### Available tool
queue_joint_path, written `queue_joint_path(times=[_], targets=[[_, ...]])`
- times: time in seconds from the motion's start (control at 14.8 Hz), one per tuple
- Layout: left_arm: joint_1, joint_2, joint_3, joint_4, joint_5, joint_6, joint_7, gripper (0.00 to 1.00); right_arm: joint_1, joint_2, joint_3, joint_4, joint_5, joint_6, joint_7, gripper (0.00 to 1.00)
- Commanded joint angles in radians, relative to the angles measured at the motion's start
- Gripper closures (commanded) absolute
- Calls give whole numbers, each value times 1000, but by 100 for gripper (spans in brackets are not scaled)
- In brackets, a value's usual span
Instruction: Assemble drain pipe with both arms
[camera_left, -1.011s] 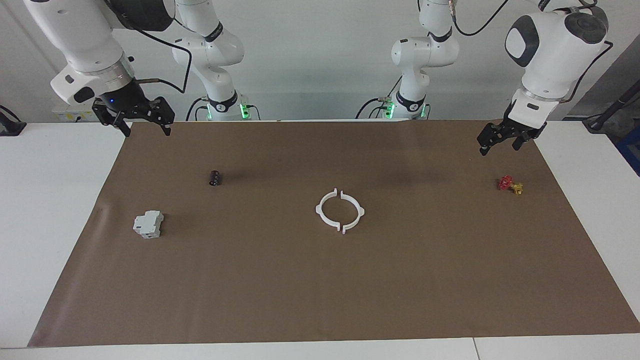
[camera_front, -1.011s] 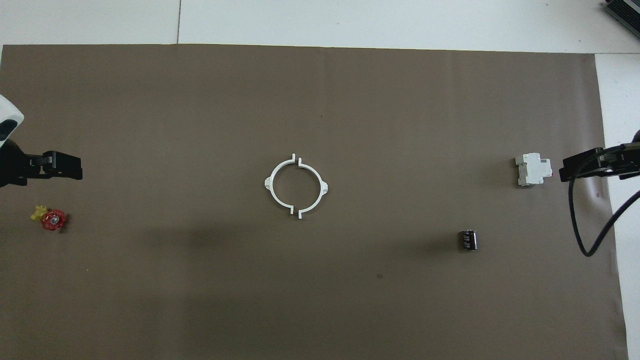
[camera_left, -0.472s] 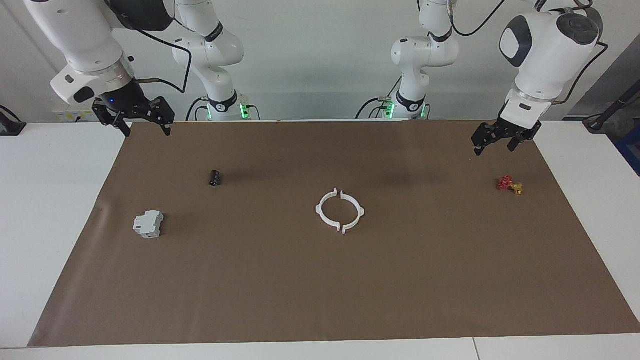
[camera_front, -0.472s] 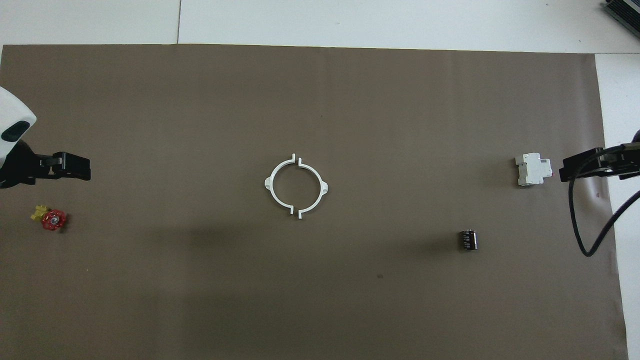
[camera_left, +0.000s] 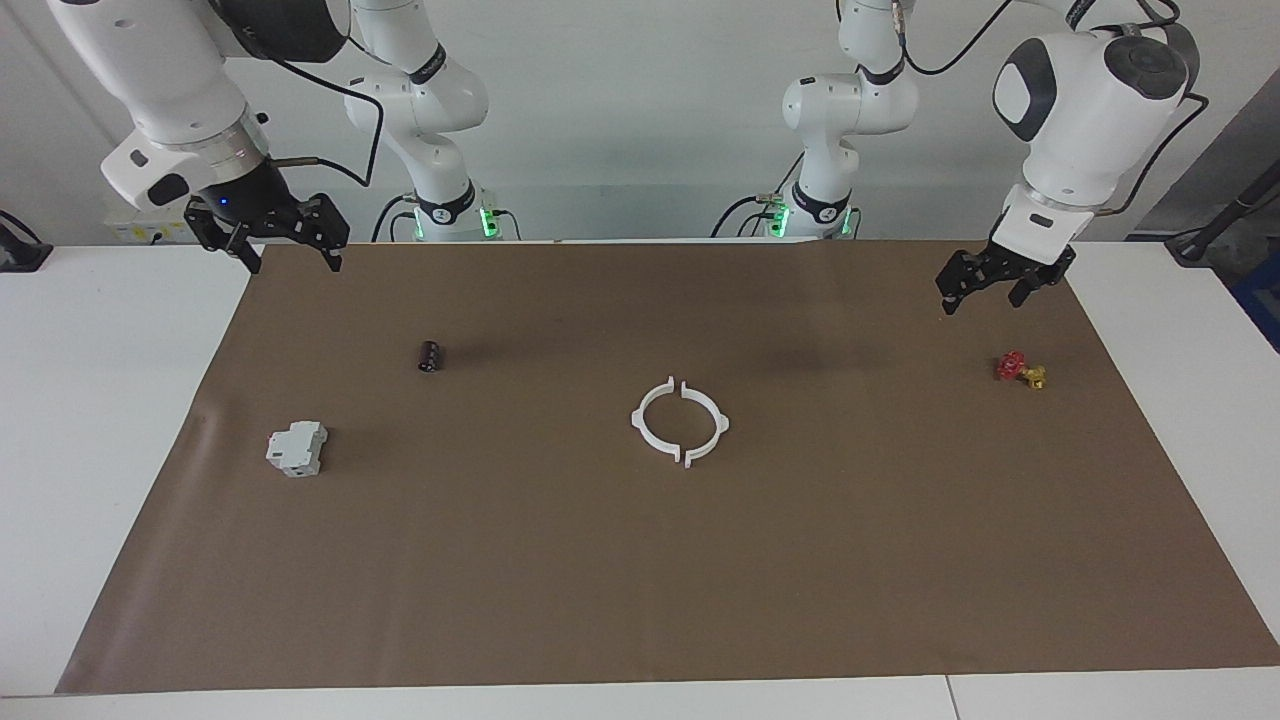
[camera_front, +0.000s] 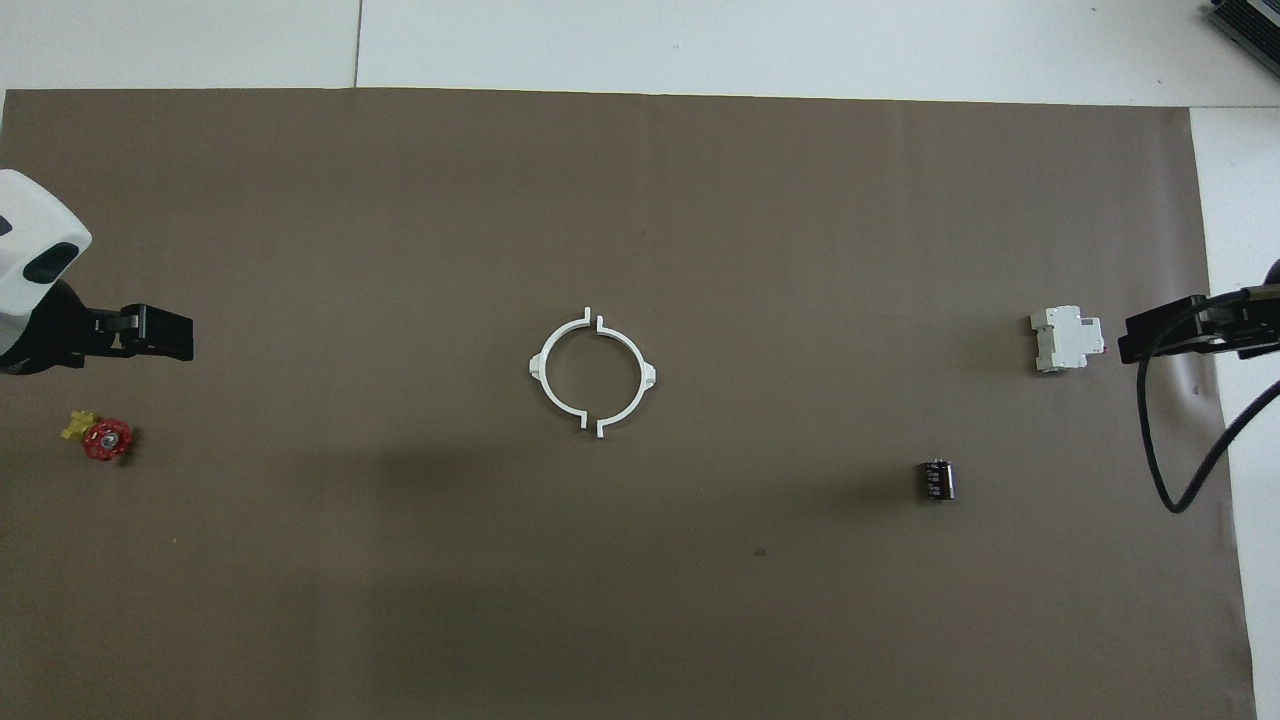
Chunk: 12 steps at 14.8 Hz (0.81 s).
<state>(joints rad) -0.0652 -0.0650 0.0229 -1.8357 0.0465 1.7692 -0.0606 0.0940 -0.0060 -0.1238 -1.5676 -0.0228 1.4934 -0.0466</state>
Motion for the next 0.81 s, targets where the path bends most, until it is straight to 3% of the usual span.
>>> queue_joint_path(times=[0.0,0.13,0.74], targets=[[-18,-4,-6,45,-16,-42,-18,0,-11,0,9,4,-3,-5,22,0],[-18,1,-11,88,-16,-85,-16,0,-11,1,9,6,-3,-5,21,0],[-15,-35,-6,105,-16,-122,-19,0,-10,1,9,6,-3,-5,22,0]])
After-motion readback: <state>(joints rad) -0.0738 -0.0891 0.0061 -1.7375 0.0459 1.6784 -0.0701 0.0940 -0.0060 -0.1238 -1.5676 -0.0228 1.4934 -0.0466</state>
